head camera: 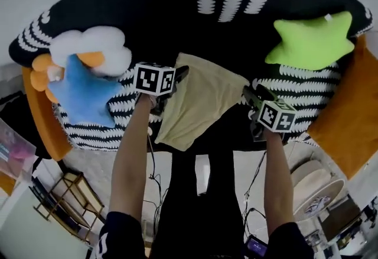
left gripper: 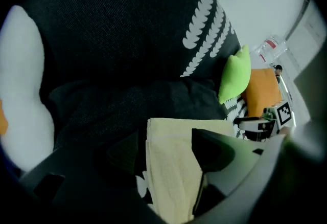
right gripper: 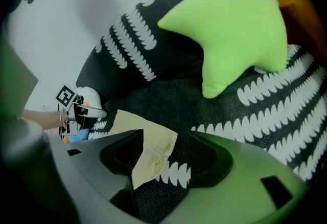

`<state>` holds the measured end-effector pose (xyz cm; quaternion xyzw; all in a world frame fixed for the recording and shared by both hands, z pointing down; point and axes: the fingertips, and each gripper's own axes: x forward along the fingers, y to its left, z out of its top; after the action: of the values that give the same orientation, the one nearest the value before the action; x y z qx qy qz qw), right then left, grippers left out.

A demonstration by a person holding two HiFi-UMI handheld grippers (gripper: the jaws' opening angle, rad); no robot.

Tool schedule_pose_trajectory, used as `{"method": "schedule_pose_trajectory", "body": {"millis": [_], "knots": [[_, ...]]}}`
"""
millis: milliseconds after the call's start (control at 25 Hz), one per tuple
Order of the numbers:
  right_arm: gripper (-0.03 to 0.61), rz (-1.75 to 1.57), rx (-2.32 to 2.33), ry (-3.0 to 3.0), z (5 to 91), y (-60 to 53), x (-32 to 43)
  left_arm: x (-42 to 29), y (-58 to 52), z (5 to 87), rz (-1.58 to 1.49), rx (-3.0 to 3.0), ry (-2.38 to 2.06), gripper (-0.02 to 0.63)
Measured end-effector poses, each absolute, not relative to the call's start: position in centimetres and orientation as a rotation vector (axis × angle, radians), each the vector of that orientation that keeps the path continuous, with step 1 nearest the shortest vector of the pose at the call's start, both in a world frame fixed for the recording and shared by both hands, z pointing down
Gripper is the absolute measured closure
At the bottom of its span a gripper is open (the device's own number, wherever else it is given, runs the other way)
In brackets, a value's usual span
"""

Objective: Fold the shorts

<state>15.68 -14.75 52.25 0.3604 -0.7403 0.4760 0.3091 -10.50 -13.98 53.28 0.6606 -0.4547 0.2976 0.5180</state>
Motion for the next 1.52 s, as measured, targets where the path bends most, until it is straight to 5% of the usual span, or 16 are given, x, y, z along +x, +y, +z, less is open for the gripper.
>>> {"method": "schedule_pose_trajectory", "body": {"millis": [320, 520, 680, 880, 1160, 1520], "knots": [[0.331, 1.388, 0.950, -1.875, 56.7, -14.6, 16.1, -8.1, -15.8, 57.4, 0.664, 1.627, -0.764, 0.318], [0.369, 1.263, 0.859, -1.858, 57.5, -14.5, 15.6, -9.0, -15.4, 59.4, 0.768, 1.616, -0.760, 0.477], [0.414, 1.025, 0.830, -1.909, 57.0, -14.6, 15.1, -8.7, -15.2, 59.8, 0.912, 1.763, -0.724, 0.518], [0.388, 1.077, 0.751, -1.879, 57.6, -14.7, 14.4, -8.6, -15.0, 59.7, 1.135, 1.917, -0.647, 0.530], [0.526, 1.118, 0.729, -1.986, 55.8, -15.1, 13.7, -8.9, -15.3, 58.0, 0.988, 1.969, -0.686, 0.583], [0.540, 0.907, 0.742, -2.108, 51.8, -14.6, 13.6, -8.8, -15.5, 55.4, 0.958, 2.027, -0.696, 0.586]]}}
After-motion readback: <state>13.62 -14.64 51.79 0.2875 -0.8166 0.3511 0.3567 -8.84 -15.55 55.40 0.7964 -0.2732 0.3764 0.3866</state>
